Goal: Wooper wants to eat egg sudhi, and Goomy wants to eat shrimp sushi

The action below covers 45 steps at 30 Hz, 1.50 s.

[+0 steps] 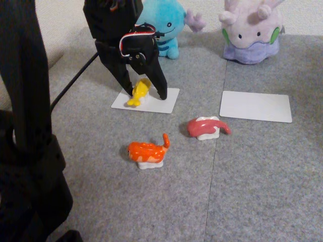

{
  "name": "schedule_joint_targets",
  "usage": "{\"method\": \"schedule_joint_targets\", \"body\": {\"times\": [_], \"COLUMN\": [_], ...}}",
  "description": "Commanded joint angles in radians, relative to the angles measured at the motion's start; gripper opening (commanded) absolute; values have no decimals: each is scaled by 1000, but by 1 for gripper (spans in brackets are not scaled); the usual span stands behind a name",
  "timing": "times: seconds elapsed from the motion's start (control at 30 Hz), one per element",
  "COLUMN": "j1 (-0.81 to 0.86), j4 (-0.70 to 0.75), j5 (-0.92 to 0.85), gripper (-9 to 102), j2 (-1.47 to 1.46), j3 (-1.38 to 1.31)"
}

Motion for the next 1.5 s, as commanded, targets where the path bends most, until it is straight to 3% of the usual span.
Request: {"method": "schedule_joint_targets", "body": {"times": [0.0, 0.3, 0.53, 0.87, 1.1, 1.47], "j1": [5, 0, 0, 17, 112, 209], "j4": [35, 216, 407, 699, 707, 704], "j5": [-5, -14, -146, -624, -971, -1437], "gripper": [30, 30, 30, 29, 29, 29], "j2": [110, 502, 718, 933, 1043, 1045], "j3": [-37, -37, -32, -25, 58, 456]}}
